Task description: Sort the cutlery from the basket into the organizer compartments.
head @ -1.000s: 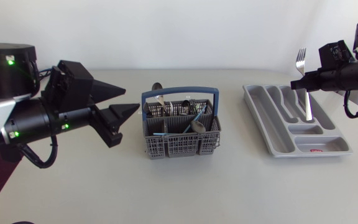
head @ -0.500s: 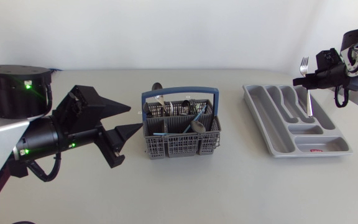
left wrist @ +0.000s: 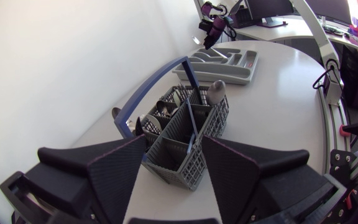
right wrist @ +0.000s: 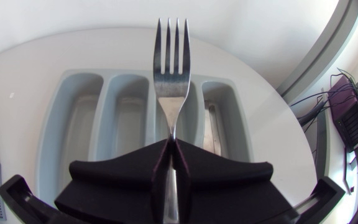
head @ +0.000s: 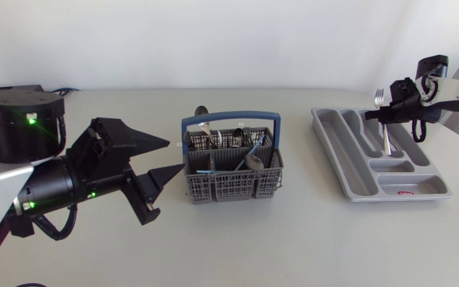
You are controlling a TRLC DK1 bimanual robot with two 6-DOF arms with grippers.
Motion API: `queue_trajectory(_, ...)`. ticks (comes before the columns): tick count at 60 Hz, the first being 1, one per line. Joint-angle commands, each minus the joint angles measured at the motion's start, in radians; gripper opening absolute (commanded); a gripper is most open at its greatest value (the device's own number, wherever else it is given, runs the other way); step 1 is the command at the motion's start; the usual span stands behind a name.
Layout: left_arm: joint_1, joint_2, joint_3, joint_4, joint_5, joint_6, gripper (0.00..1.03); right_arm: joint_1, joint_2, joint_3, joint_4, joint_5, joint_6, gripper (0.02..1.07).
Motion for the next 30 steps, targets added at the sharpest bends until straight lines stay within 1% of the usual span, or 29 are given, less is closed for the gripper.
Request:
queue_trajectory(1, -0.013, -0.018, -0.025, -0.013, -0.011, 0.026, 0.63, -0.011, 0.052, 0.044, -0.019, 0.018, -0.018, 0.08)
queue_trajectory(10, -0.034, -0.024, -0.02, -0.019, -0.037, 0.026, 0.63, -0.01, 0.098, 0.071, -0.047, 0.045, -0.018, 0.08)
queue_trajectory(21, -0.05, -0.025, -0.02, -0.027, -0.043, 0.026, 0.63, -0.002, 0.134, 0.08, -0.065, 0.057, -0.024, 0.1)
queue_trajectory(23, -0.05, -0.025, -0.019, -0.027, -0.048, 0.026, 0.63, 0.0, 0.14, 0.082, -0.067, 0.06, -0.024, 0.11)
queue_trajectory(30, -0.053, -0.033, -0.02, -0.029, -0.056, 0.032, 0.63, 0.001, 0.144, 0.082, -0.07, 0.074, -0.023, 0.24)
